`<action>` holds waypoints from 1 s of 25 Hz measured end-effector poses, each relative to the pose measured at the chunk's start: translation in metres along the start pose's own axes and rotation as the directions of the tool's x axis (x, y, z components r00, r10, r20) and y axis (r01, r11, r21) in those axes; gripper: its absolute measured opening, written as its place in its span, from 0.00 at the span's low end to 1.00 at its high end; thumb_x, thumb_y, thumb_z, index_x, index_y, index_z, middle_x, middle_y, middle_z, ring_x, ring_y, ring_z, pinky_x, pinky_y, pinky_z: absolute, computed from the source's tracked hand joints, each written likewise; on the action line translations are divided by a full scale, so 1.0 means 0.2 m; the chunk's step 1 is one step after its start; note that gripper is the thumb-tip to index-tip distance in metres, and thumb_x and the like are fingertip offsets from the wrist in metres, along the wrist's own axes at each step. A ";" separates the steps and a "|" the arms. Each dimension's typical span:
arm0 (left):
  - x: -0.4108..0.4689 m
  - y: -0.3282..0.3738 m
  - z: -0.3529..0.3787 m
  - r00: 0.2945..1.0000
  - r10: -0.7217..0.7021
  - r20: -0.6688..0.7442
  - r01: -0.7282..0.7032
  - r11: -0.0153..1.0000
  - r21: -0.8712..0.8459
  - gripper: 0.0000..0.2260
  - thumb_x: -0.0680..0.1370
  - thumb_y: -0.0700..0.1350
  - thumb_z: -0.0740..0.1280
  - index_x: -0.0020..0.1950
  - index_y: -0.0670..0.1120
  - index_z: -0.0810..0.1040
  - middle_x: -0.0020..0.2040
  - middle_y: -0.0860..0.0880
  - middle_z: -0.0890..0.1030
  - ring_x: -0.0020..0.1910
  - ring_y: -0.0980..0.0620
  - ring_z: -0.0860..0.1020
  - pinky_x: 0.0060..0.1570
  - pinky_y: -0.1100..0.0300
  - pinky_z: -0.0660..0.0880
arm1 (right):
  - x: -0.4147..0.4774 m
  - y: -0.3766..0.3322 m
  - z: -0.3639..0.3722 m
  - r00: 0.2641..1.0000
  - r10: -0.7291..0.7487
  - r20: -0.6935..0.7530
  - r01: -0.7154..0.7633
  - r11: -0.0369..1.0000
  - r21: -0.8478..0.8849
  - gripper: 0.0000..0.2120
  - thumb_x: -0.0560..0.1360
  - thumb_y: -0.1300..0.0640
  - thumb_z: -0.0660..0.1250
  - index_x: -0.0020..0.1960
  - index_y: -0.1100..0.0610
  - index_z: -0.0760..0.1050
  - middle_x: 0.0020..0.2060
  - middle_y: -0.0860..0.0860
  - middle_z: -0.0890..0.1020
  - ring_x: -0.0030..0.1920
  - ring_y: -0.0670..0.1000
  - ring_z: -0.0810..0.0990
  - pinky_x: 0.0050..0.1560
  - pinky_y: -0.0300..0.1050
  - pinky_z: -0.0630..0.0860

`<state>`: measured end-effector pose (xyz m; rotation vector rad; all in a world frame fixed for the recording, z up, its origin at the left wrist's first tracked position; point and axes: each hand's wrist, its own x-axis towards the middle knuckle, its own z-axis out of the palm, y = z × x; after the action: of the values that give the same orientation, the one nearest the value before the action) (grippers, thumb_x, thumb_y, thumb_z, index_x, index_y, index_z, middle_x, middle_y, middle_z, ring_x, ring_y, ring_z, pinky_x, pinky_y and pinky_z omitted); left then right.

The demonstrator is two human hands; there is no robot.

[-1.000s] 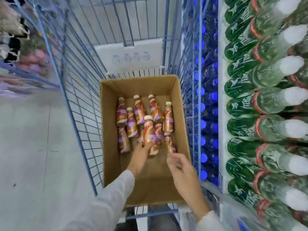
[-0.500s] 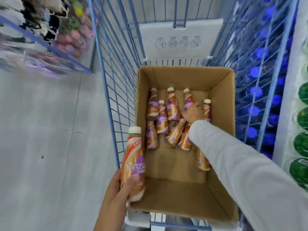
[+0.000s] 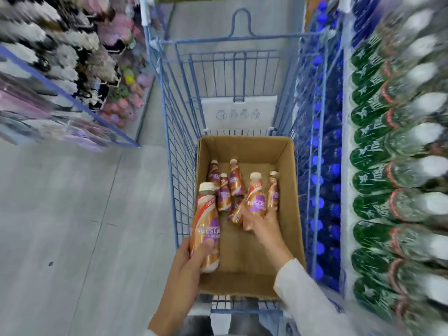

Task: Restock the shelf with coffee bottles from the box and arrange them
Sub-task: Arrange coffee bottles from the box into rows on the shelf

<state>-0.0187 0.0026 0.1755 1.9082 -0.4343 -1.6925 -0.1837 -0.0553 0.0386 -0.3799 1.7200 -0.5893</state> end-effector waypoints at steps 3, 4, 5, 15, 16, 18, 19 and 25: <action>-0.12 0.04 0.03 0.994 0.074 0.080 -0.074 0.997 -0.004 0.14 0.78 0.51 0.69 0.61 0.50 0.77 0.47 0.51 0.86 0.41 0.55 0.85 0.33 0.64 0.79 | -0.36 -0.05 -0.08 0.996 -0.075 -0.039 0.078 0.994 0.081 0.40 0.68 0.42 0.77 0.73 0.49 0.63 0.61 0.48 0.79 0.61 0.52 0.79 0.66 0.58 0.75; -0.15 0.04 0.04 0.988 0.101 0.114 -0.103 0.995 0.012 0.13 0.77 0.52 0.70 0.60 0.50 0.77 0.45 0.53 0.86 0.40 0.56 0.86 0.33 0.63 0.80 | -0.47 -0.06 -0.11 0.994 -0.092 -0.063 0.098 0.991 0.093 0.38 0.68 0.42 0.77 0.73 0.48 0.64 0.61 0.47 0.80 0.61 0.52 0.79 0.66 0.58 0.75; -0.19 0.05 0.04 0.980 0.133 0.150 -0.140 0.990 0.033 0.14 0.75 0.53 0.70 0.59 0.51 0.77 0.44 0.53 0.87 0.41 0.55 0.86 0.34 0.62 0.80 | -0.58 -0.08 -0.14 0.987 -0.134 -0.086 0.142 0.984 0.104 0.36 0.69 0.42 0.77 0.72 0.48 0.65 0.60 0.47 0.80 0.59 0.51 0.80 0.65 0.57 0.75; -0.57 -0.01 0.01 0.747 0.294 0.596 -0.451 0.883 0.130 0.27 0.69 0.65 0.75 0.65 0.58 0.79 0.59 0.52 0.84 0.59 0.46 0.82 0.63 0.40 0.75 | -1.58 0.15 -0.35 0.865 -0.259 -0.430 0.420 0.842 0.337 0.31 0.65 0.42 0.78 0.64 0.45 0.70 0.53 0.46 0.84 0.52 0.49 0.85 0.59 0.54 0.80; -0.60 -0.05 0.02 0.730 0.280 0.624 -0.463 0.873 0.150 0.28 0.68 0.67 0.75 0.64 0.58 0.79 0.60 0.51 0.84 0.62 0.44 0.81 0.65 0.39 0.73 | -1.68 0.21 -0.37 0.848 -0.253 -0.466 0.446 0.815 0.370 0.33 0.64 0.42 0.78 0.65 0.47 0.70 0.53 0.47 0.84 0.51 0.49 0.85 0.58 0.53 0.80; -0.74 -0.11 0.08 0.676 0.267 0.686 -0.497 0.854 0.158 0.25 0.70 0.66 0.74 0.63 0.56 0.80 0.59 0.52 0.84 0.62 0.44 0.80 0.64 0.42 0.73 | -1.90 0.34 -0.44 0.793 -0.247 -0.558 0.512 0.766 0.388 0.26 0.70 0.48 0.77 0.64 0.50 0.72 0.51 0.48 0.84 0.46 0.42 0.85 0.50 0.40 0.81; -0.83 -0.15 0.11 0.637 0.264 0.724 -0.524 0.837 0.156 0.20 0.73 0.62 0.73 0.61 0.55 0.81 0.56 0.52 0.85 0.58 0.46 0.82 0.61 0.45 0.75 | -2.01 0.40 -0.48 0.765 -0.236 -0.599 0.535 0.750 0.388 0.20 0.74 0.53 0.76 0.62 0.51 0.72 0.49 0.47 0.84 0.42 0.38 0.84 0.42 0.32 0.78; -1.46 -0.50 0.37 0.334 0.073 0.940 -0.631 0.758 0.165 0.16 0.76 0.55 0.71 0.62 0.52 0.78 0.54 0.52 0.85 0.53 0.51 0.83 0.60 0.46 0.76 | -2.55 0.86 -0.79 0.554 -0.084 -0.828 0.655 0.658 0.372 0.16 0.74 0.55 0.75 0.58 0.51 0.73 0.48 0.46 0.84 0.37 0.35 0.81 0.35 0.27 0.73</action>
<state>-0.1479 0.2355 0.3475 0.7469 -1.7821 -2.2633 -0.2104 0.3937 0.3749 0.0286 2.0487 -1.8852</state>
